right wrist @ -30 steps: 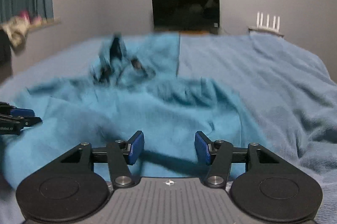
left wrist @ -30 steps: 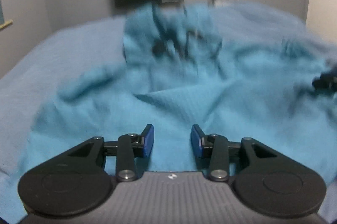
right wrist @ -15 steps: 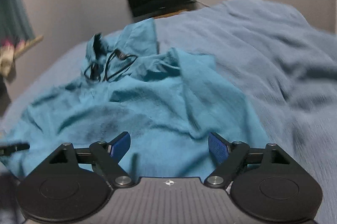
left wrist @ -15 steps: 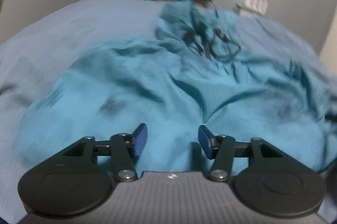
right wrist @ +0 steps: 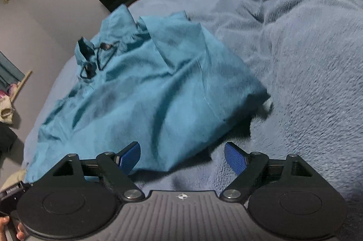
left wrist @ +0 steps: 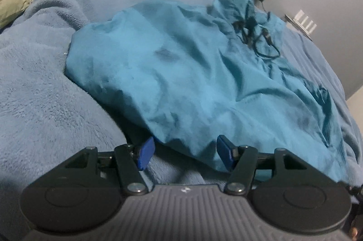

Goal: Fold large clothes

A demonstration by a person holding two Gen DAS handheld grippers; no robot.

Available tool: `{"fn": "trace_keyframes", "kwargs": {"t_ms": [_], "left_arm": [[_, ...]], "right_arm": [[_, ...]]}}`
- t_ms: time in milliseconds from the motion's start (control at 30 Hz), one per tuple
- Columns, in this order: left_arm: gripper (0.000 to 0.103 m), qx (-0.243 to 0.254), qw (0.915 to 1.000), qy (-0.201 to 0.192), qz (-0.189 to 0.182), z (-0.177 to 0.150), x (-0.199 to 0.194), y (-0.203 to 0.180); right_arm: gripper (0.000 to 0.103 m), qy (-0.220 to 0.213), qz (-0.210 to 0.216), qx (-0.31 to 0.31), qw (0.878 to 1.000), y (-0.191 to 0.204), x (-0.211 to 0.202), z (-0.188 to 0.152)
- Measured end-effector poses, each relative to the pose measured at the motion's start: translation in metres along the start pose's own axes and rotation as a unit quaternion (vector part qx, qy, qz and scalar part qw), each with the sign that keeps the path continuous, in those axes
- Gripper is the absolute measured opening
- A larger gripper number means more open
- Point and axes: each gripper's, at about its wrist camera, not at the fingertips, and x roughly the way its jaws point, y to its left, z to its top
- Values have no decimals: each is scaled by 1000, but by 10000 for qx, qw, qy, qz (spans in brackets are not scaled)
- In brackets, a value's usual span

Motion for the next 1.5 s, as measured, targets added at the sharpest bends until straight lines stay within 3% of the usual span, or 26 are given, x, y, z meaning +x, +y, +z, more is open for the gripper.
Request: {"fn": "trace_keyframes", "kwargs": {"t_ms": [133, 367, 467, 600, 633, 700, 767, 867, 1067, 1167, 1267, 1367, 1433, 1467, 1500], "left_arm": [[64, -150, 9998, -87, -105, 3, 9, 6], [69, -667, 9969, -244, -328, 12, 23, 17], [69, -791, 9961, -257, -283, 8, 19, 17], [69, -838, 9960, -178, -256, 5, 18, 17], [69, -880, 9955, -224, -269, 5, 19, 19], [71, -872, 9955, -284, -222, 7, 22, 18], [75, -792, 9963, -310, -156, 11, 25, 17], [75, -1109, 9936, -202, -97, 16, 20, 23], [75, -1626, 9862, -189, 256, 48, 19, 14], [76, -1738, 9838, -287, 327, 32, 28, 28], [76, -2006, 9784, -493, -97, 19, 37, 51], [74, -1985, 9773, -694, -238, 19, 38, 56], [70, -2070, 9738, -870, -355, 18, 35, 57], [58, -2170, 9703, -957, -487, 18, 32, 60], [51, -2199, 9691, -973, -557, 20, 32, 62]], "right_arm": [[83, 150, -1, 224, 9996, -6, 14, -1], [83, -460, 549, 975, 9927, -24, 31, 12], [82, -765, 524, 948, 9912, -22, 35, 17], [81, -802, 395, 920, 9917, -22, 50, 25], [78, -818, 379, 980, 9911, -22, 55, 28], [60, -905, 374, 1000, 9902, -20, 58, 32], [50, -926, 336, 863, 9914, -13, 58, 37], [43, -918, 230, 619, 9936, -3, 50, 41], [51, -826, 400, 406, 9950, -12, 29, 39], [52, -743, 391, 440, 9955, -19, 29, 32], [61, -868, 583, 427, 9936, -18, 32, 33], [63, -904, 657, 415, 9929, -17, 44, 30], [50, -865, 660, 450, 9930, -18, 49, 29], [31, -866, 664, 420, 9931, -17, 51, 29], [21, -909, 616, 372, 9933, -17, 49, 30]]}}
